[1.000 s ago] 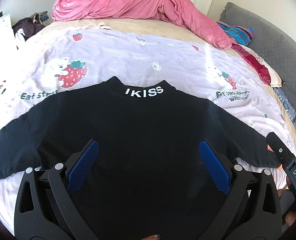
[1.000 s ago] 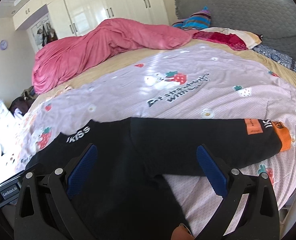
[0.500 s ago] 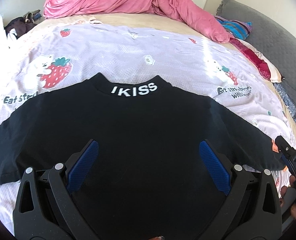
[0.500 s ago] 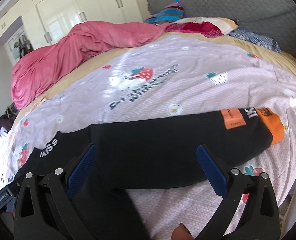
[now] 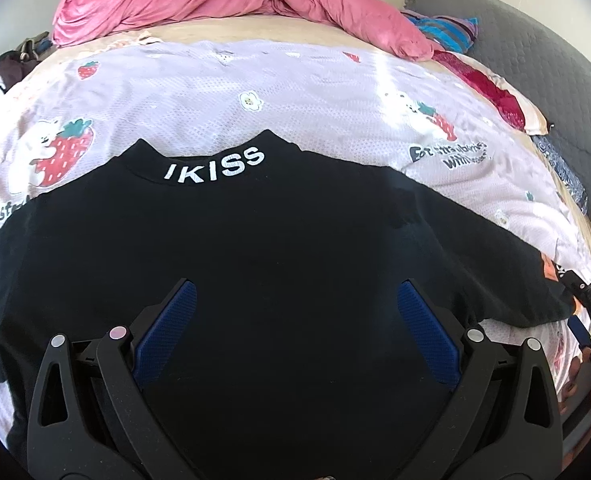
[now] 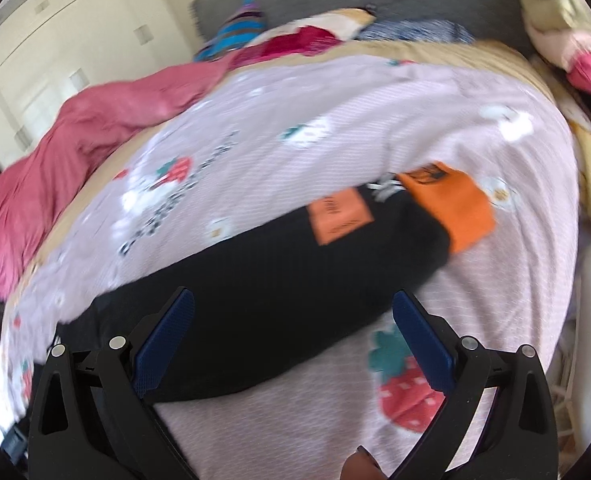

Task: Fold small clothes
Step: 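Move the right gripper over the sleeve with the orange cuff, then close the right gripper on the orange cuff of the sleeve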

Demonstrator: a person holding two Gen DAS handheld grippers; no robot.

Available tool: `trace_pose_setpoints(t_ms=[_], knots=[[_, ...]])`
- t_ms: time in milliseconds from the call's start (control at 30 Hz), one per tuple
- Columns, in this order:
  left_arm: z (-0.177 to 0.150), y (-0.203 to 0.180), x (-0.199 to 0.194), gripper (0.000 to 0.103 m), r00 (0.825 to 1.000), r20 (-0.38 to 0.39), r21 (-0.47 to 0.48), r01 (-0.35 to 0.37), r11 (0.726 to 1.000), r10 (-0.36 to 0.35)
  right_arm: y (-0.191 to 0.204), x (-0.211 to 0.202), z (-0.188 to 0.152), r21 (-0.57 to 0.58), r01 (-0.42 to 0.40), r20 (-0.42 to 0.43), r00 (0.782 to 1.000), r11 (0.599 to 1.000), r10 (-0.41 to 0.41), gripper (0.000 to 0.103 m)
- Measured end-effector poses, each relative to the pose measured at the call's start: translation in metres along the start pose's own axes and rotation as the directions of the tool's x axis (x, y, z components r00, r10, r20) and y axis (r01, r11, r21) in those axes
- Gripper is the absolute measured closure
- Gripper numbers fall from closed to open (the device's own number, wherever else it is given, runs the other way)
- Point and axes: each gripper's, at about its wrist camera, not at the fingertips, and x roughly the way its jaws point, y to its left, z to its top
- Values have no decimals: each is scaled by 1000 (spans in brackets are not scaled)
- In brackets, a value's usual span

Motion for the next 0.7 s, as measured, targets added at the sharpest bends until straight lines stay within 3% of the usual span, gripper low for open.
trace_pose_setpoints(t_ms=[400,700], knots=[[2,13,3,8,1000,5,-24,-15,1000,15,-47,32,14,174,60,-35,998,983,-55,4],[4,23,-1,8,1000,-7,-60,-3,998,3,-45,51,30,244,71,-14,997,967,-69,4]])
